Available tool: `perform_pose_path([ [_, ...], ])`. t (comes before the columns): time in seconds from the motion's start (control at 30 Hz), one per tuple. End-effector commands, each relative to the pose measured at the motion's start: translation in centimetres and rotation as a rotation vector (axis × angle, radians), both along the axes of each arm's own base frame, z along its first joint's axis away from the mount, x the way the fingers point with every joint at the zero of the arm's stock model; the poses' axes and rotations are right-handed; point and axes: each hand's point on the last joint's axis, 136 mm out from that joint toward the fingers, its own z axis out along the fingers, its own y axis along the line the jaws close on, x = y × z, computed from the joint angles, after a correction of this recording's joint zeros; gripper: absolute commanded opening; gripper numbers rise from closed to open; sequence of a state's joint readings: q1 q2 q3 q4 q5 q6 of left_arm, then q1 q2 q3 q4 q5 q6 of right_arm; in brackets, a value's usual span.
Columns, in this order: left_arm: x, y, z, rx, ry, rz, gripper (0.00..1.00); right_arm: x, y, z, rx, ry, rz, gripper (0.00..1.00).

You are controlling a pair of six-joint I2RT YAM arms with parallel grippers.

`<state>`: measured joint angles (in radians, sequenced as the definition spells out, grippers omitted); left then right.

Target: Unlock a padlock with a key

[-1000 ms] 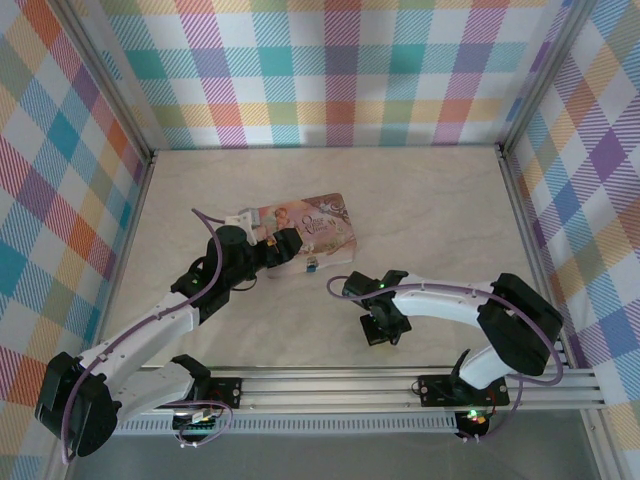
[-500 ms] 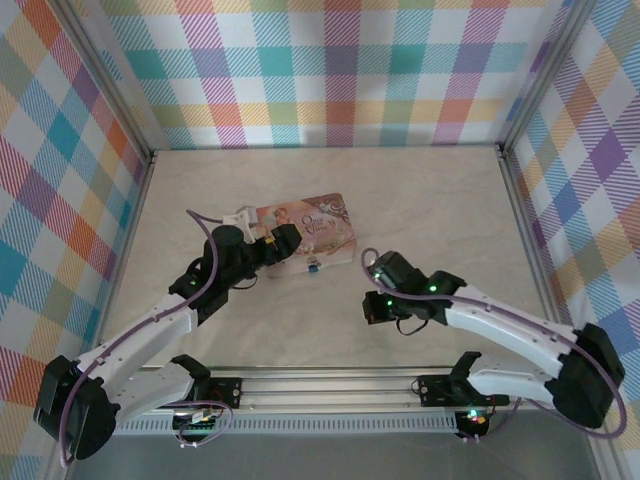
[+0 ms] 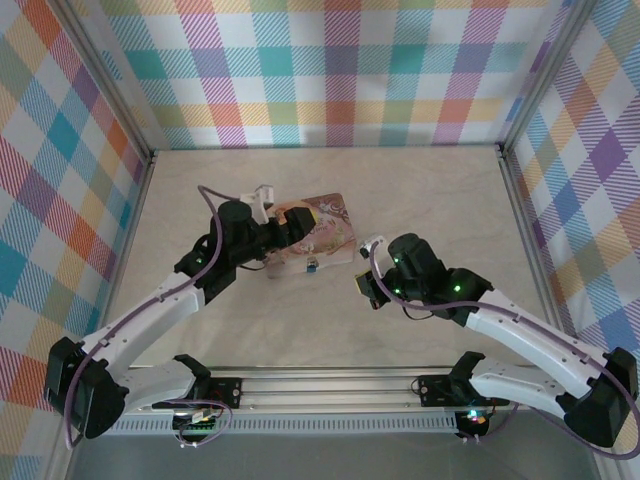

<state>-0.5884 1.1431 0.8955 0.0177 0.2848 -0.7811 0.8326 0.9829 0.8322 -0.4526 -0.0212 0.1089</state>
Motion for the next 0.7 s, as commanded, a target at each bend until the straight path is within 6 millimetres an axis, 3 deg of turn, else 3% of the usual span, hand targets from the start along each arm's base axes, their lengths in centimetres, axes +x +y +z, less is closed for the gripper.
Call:
perform_pose_path([
  [0.0, -2.0, -1.4, 0.4, 0.063, -0.006, -0.137, 0.80, 1.4, 1.1, 4.4, -0.053, -0.358, 0.156, 0.00],
  [0.1, -2.8, -1.5, 1.1, 0.085, -0.014, -0.174, 0.78, 0.8, 2.2, 5.6, -0.138, -0.576, 0.297, 0.00],
  [0.23, -3.9, -1.6, 2.2, 0.076, -0.026, -0.208, 0.74, -0.8, 3.1, 5.3, -0.284, -0.904, 0.520, 0.00],
  [0.33, -4.6, -1.9, 2.8, 0.075, -0.038, -0.238, 0.71, -0.9, 2.9, 5.1, -0.369, -1.082, 0.588, 0.00],
  [0.67, -7.5, -6.0, 2.3, 0.096, -0.044, -0.412, 0.59, -1.2, 1.9, 4.7, -0.484, -1.146, 0.661, 0.00],
])
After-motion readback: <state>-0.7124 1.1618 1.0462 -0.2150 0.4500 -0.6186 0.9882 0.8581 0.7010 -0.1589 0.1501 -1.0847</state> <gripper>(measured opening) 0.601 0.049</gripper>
